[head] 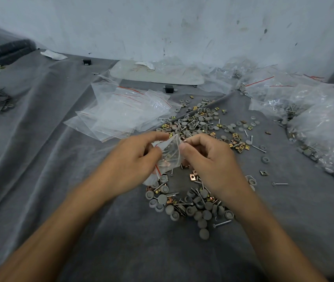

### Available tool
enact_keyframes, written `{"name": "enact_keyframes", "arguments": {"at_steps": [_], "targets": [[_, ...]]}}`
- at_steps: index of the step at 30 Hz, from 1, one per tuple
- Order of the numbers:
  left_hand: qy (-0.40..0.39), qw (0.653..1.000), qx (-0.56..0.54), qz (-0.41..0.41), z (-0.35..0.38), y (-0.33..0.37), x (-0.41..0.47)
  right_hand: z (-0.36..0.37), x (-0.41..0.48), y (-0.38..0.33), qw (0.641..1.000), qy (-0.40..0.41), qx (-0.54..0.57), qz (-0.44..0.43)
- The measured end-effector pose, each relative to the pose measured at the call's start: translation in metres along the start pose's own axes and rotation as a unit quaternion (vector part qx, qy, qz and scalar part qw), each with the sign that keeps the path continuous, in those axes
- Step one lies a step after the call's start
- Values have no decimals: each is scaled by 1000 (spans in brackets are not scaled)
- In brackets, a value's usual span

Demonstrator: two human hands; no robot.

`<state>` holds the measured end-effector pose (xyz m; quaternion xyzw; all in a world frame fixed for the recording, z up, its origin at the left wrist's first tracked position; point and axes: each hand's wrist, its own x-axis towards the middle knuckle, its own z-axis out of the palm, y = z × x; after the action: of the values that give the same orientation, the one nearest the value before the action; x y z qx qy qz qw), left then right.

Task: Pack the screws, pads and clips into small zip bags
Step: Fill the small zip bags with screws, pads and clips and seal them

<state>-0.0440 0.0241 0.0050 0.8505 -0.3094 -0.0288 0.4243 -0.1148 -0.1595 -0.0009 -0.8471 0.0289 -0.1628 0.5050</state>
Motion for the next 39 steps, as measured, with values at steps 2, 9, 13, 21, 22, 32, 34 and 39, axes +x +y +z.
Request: {"name": "enact_keyframes", "arguments": {"at_steps": [2,9,13,21,22,32,34,39], "targets": [[4,1000,1,2,1,-1,0,-1,0,1,1000,0,16,3],[2,1000,2,5,1,-1,0,0,0,1,1000,-8,19,0],[1,1000,10,12,1,-2,1,-2,-1,0,1000,-1,19,-1],[-4,1000,6,9,1,-2,0,-2,0,1,998,-21,54,-12],[-1,1000,4,7,1,-2,1,-3,0,1,998,-16,58,-13],[24,999,-25,7,-4,-6,3,-3,2,22,975,-38,-221,9],[24,999,-26,9,-4,-6,2,5,0,23,951,-65,-302,-9],[17,999,-32,5,-4,-7,2,17,-4,25,918,-72,-384,-72]]}}
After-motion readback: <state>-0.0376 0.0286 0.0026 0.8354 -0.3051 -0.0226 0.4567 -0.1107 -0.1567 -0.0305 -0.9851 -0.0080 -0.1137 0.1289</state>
